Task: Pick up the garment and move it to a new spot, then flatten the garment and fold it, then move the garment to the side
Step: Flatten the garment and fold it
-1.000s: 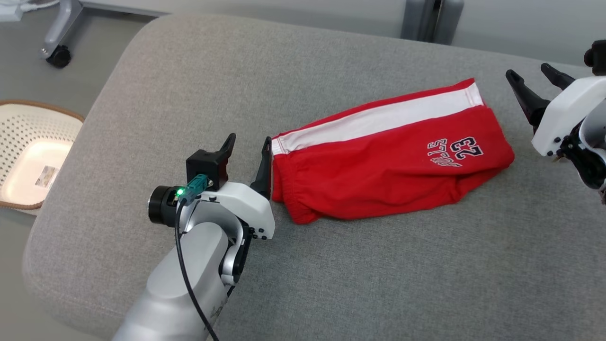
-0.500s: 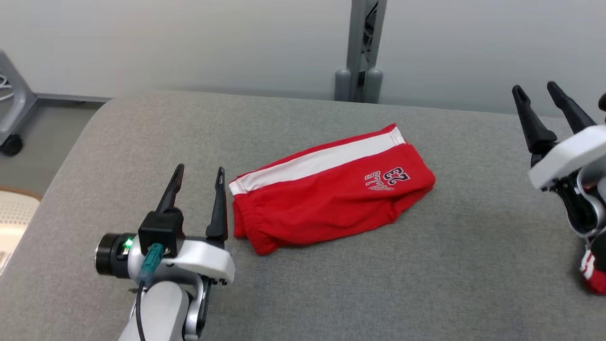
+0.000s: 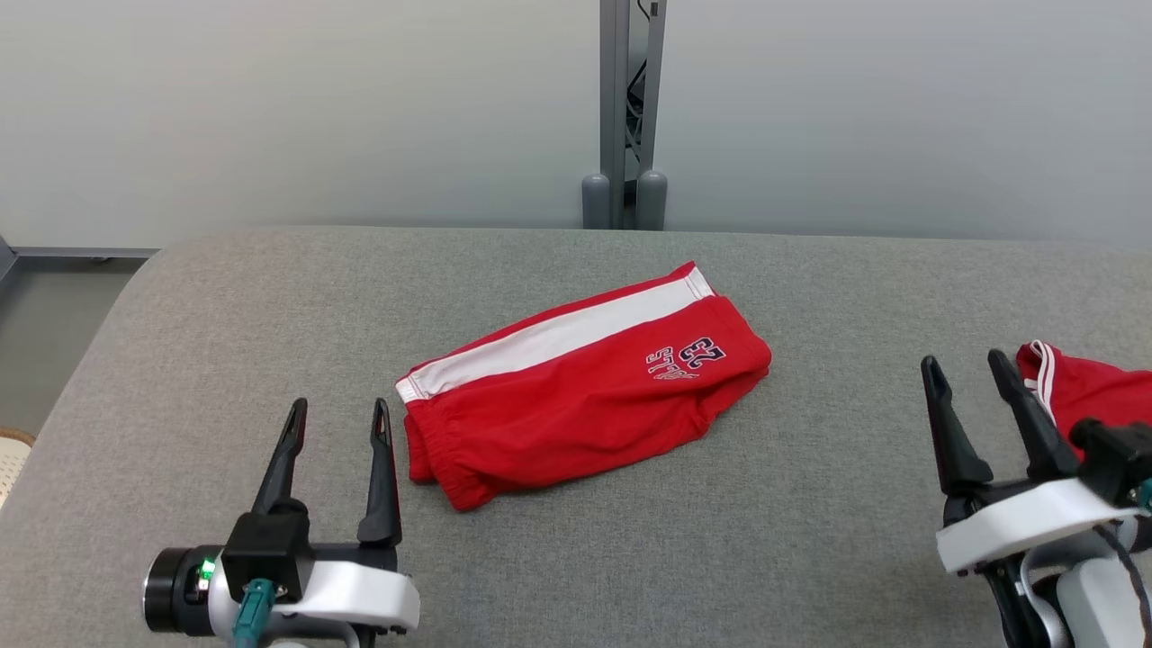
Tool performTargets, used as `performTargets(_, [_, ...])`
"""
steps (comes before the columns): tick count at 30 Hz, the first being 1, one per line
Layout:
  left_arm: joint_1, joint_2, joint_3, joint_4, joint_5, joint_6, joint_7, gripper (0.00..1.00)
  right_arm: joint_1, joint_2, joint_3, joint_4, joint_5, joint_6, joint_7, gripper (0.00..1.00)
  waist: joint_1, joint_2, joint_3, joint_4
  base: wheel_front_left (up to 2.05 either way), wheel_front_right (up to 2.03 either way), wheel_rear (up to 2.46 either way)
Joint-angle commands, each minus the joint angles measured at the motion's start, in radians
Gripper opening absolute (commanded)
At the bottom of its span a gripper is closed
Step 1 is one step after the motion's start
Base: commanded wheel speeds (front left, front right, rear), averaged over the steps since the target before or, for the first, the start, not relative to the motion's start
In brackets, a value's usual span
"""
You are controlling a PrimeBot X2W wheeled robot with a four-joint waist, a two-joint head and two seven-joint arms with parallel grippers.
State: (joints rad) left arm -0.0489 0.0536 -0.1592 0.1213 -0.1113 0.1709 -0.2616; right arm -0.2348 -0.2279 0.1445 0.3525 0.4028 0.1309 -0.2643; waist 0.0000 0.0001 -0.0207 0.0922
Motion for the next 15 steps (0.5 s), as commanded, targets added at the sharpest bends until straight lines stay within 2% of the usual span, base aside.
performTargets(1, [0.030, 0.001, 0.005, 0.001, 0.011, -0.008, -0.003, 1.00, 0.044, 0.023, -0.023, -0.013, -0.019, 0.000, 0.000, 1.00, 0.0000, -0.0001, -0.004, 0.002, 0.00, 0.00, 0.00])
performTargets(5, [0.060, -0.001, -0.005, 0.018, 0.006, -0.017, -0.003, 1.00, 0.096, 0.057, -0.024, -0.007, -0.038, 0.000, 0.000, 1.00, 0.0000, -0.0001, -0.009, 0.007, 0.00, 0.00, 0.00])
performTargets(11, [0.063, 0.000, -0.022, 0.021, -0.011, -0.019, -0.003, 1.00, 0.112, 0.072, -0.025, 0.011, -0.033, 0.000, 0.000, 1.00, 0.0000, -0.0001, -0.009, 0.020, 0.00, 0.00, 0.00])
performTargets(15, [0.049, 0.000, -0.037, 0.025, -0.007, -0.025, -0.003, 1.00, 0.078, 0.079, 0.017, 0.098, 0.040, 0.000, 0.002, 1.00, 0.0000, -0.0001, -0.004, 0.039, 0.00, 0.00, 0.00])
